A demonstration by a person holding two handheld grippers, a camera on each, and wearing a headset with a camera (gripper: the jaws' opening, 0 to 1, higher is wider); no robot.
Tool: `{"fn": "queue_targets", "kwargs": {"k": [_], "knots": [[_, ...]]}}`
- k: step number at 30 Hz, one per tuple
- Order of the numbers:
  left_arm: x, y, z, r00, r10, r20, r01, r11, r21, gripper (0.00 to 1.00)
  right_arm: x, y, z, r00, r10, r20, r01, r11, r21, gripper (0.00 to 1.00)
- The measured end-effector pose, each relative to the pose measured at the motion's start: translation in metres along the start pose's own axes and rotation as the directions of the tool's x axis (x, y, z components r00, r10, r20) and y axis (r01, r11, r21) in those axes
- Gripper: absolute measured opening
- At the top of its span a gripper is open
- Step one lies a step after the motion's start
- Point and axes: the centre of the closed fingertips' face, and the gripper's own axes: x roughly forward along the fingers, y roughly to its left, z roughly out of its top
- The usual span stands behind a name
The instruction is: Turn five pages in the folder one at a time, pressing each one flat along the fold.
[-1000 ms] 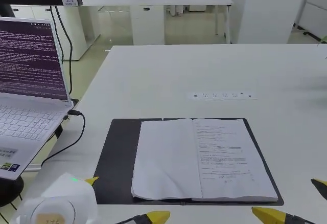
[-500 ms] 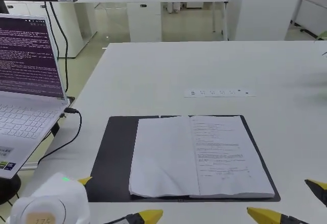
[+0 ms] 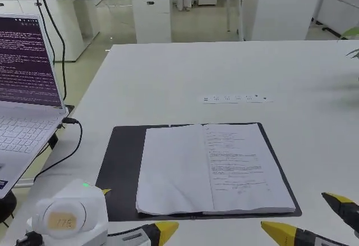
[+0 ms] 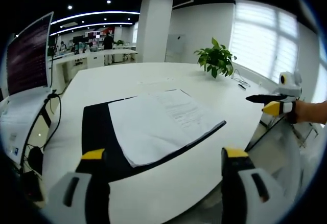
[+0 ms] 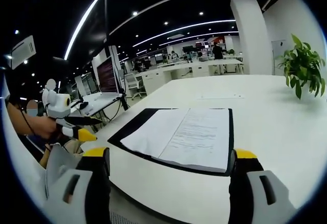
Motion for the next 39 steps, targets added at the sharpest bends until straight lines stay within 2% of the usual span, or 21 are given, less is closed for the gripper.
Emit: {"fn": "queue_targets", "kwargs": {"k": [6, 12, 23, 28, 32, 35, 39], "knots": [[0.012, -0.009, 0.001, 0.9993, -0.037, -0.010, 0.037, 0.999, 0.028, 0.90, 0.001, 0.000, -0.001, 1.0000, -0.001, 0.000, 0.001, 1.000, 0.004, 0.98], [0.034, -0.025, 0.009, 0.9952, -0.095, -0.024, 0.096, 0.993, 0.074, 0.86, 0.001, -0.002, -0.001, 1.0000, -0.008, -0.001, 0.008, 1.000, 0.009, 0.98], [0.085, -0.058, 0.014, 0.9796, -0.191, -0.061, 0.198, 0.969, 0.149, 0.82, 0.002, -0.005, 0.004, 0.9997, -0.023, 0.011, 0.023, 1.000, 0.018, 0.98], [0.108, -0.076, 0.018, 0.9721, -0.228, -0.055, 0.234, 0.955, 0.180, 0.80, 0.005, -0.007, 0.006, 0.9995, -0.028, 0.016, 0.027, 0.999, 0.026, 0.97], [0.127, -0.089, 0.016, 0.9637, -0.259, -0.063, 0.267, 0.947, 0.181, 0.77, 0.007, -0.008, 0.005, 0.9994, -0.031, 0.013, 0.031, 0.999, 0.030, 0.97], [0.143, -0.099, 0.016, 0.9580, -0.283, -0.049, 0.287, 0.939, 0.188, 0.76, 0.008, -0.010, 0.005, 0.9993, -0.035, 0.011, 0.034, 0.999, 0.034, 0.97], [0.158, -0.111, 0.014, 0.9509, -0.306, -0.048, 0.309, 0.932, 0.190, 0.74, 0.009, -0.012, 0.004, 0.9992, -0.040, 0.004, 0.040, 0.999, 0.036, 0.97]]}}
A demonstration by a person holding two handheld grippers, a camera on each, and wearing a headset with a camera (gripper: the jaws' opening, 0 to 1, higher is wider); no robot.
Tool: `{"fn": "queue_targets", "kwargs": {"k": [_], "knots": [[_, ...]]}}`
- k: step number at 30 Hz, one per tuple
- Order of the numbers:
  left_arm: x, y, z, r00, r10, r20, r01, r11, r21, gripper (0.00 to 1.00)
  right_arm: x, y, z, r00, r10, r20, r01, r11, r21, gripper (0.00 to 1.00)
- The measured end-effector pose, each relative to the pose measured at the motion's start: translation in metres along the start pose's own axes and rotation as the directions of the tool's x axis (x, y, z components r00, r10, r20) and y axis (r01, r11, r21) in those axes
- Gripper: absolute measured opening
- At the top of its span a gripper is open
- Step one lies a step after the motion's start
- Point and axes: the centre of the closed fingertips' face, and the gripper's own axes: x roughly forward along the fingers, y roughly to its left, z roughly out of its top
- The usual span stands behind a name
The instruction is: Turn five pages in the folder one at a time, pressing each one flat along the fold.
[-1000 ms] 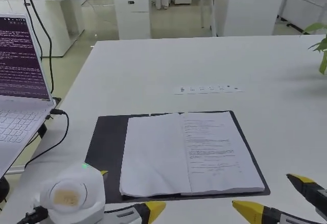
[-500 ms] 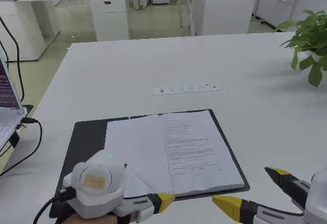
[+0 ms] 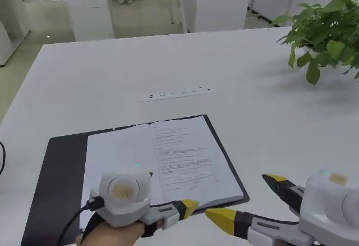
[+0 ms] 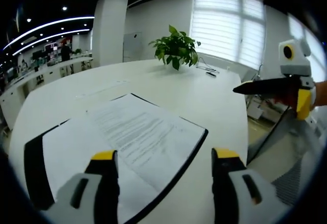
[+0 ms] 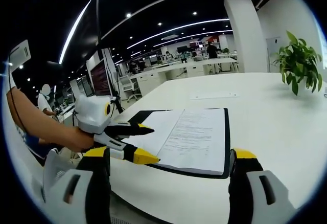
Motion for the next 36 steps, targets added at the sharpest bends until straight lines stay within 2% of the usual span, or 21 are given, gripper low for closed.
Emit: {"fn": "queue_targets", "kwargs": {"k": [1, 10, 19, 31, 36], "knots": [[0.006, -0.002, -0.001, 0.9999, -0.007, -0.009, 0.007, 1.000, 0.006, 0.73, 0.000, -0.001, 0.001, 1.0000, -0.003, 0.003, 0.003, 1.000, 0.001, 0.97], [0.040, -0.014, 0.000, 0.9989, -0.046, -0.001, 0.046, 0.998, 0.031, 0.69, 0.005, -0.009, 0.003, 0.9998, -0.019, 0.004, 0.019, 1.000, 0.020, 0.97], [0.073, -0.026, 0.001, 0.9976, -0.069, 0.011, 0.068, 0.997, 0.021, 0.64, 0.014, -0.016, 0.004, 0.9998, -0.019, -0.008, 0.019, 0.999, 0.026, 0.97], [0.098, -0.022, 0.002, 0.9987, -0.032, 0.039, 0.032, 0.999, -0.001, 0.59, 0.020, -0.030, 0.000, 0.9990, -0.039, -0.022, 0.040, 0.998, 0.055, 0.96], [0.104, -0.020, -0.006, 0.9998, -0.003, 0.020, 0.002, 1.000, 0.012, 0.55, 0.022, -0.034, -0.002, 0.9988, -0.042, -0.025, 0.044, 0.996, 0.071, 0.96]]}}
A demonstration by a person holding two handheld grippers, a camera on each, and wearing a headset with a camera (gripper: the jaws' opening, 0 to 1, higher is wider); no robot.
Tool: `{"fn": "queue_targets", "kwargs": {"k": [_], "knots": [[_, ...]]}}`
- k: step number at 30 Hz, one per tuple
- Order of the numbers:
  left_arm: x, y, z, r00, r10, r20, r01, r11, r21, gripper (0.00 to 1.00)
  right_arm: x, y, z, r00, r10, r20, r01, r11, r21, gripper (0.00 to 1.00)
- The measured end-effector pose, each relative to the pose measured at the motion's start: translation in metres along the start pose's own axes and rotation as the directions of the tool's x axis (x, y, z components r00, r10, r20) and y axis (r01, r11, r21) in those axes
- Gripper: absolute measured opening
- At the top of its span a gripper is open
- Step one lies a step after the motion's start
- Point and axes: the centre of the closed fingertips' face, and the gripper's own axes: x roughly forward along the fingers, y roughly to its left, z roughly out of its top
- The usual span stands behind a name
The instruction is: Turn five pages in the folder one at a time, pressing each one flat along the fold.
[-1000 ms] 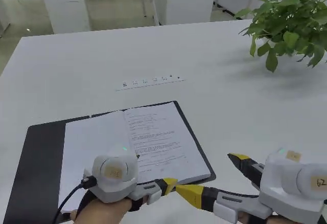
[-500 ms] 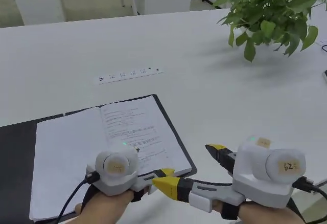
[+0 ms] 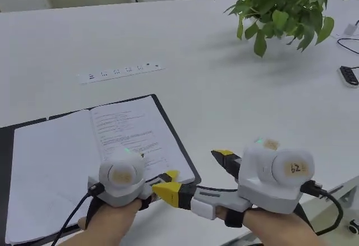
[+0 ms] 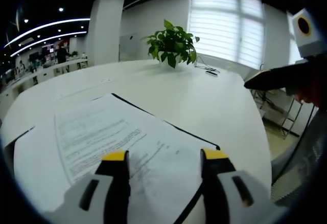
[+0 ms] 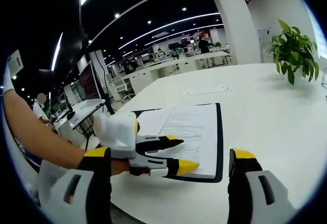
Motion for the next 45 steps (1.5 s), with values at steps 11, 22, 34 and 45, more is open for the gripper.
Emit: {"fn": "queue_targets", "kwargs": {"k": [11, 22, 34, 45], "knots": [[-0.001, 0.006, -0.011, 0.9987, 0.048, 0.018, -0.049, 0.997, 0.055, 0.47, 0.006, -0.003, -0.005, 0.9999, 0.009, -0.011, -0.009, 1.000, 0.029, 0.95], [0.000, 0.007, -0.012, 0.9973, 0.048, 0.055, -0.052, 0.996, 0.075, 0.47, 0.011, -0.003, -0.010, 0.9996, 0.016, -0.022, -0.015, 0.999, 0.043, 0.94], [-0.001, 0.010, -0.011, 0.9948, 0.069, 0.074, -0.073, 0.996, 0.055, 0.41, 0.017, -0.003, -0.018, 0.9991, 0.015, -0.039, -0.012, 0.997, 0.073, 0.94], [-0.002, 0.016, -0.010, 0.9919, 0.100, 0.079, -0.103, 0.994, 0.037, 0.28, 0.021, -0.002, -0.021, 0.9988, 0.016, -0.046, -0.012, 0.996, 0.087, 0.93]]}}
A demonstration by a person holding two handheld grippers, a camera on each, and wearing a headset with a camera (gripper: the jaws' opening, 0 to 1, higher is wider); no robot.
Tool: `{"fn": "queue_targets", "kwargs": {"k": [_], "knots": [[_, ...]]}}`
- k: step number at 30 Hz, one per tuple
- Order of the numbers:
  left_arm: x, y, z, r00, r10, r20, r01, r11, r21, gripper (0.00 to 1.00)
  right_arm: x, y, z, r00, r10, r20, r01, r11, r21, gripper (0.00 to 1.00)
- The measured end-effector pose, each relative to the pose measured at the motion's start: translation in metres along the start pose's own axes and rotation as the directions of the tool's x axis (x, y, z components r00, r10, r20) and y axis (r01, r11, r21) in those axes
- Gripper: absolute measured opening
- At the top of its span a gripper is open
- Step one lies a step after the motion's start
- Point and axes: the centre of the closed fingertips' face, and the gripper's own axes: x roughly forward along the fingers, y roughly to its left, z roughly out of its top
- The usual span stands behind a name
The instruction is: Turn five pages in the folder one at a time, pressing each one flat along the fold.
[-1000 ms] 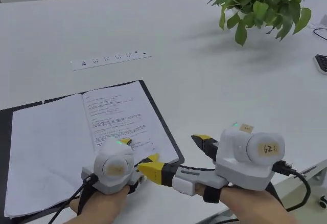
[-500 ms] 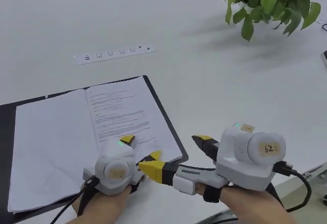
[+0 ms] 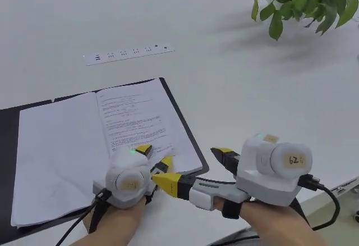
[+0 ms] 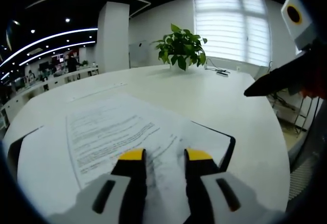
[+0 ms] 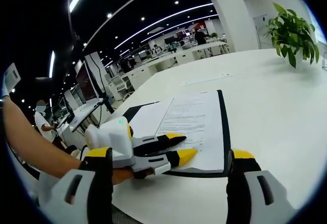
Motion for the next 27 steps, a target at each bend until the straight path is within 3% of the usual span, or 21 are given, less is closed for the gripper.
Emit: {"fn": "queue_targets", "kwargs": {"k": [15, 27], "knots": [[0.001, 0.005, 0.000, 0.9998, 0.018, -0.013, -0.019, 0.995, -0.094, 0.17, 0.008, -0.005, -0.009, 0.9999, -0.009, -0.013, 0.010, 0.998, 0.065, 0.92], [0.000, 0.005, 0.001, 0.9999, 0.010, -0.007, -0.011, 0.994, -0.107, 0.14, 0.011, -0.003, -0.011, 0.9998, -0.002, -0.017, 0.003, 0.997, 0.082, 0.92]]}}
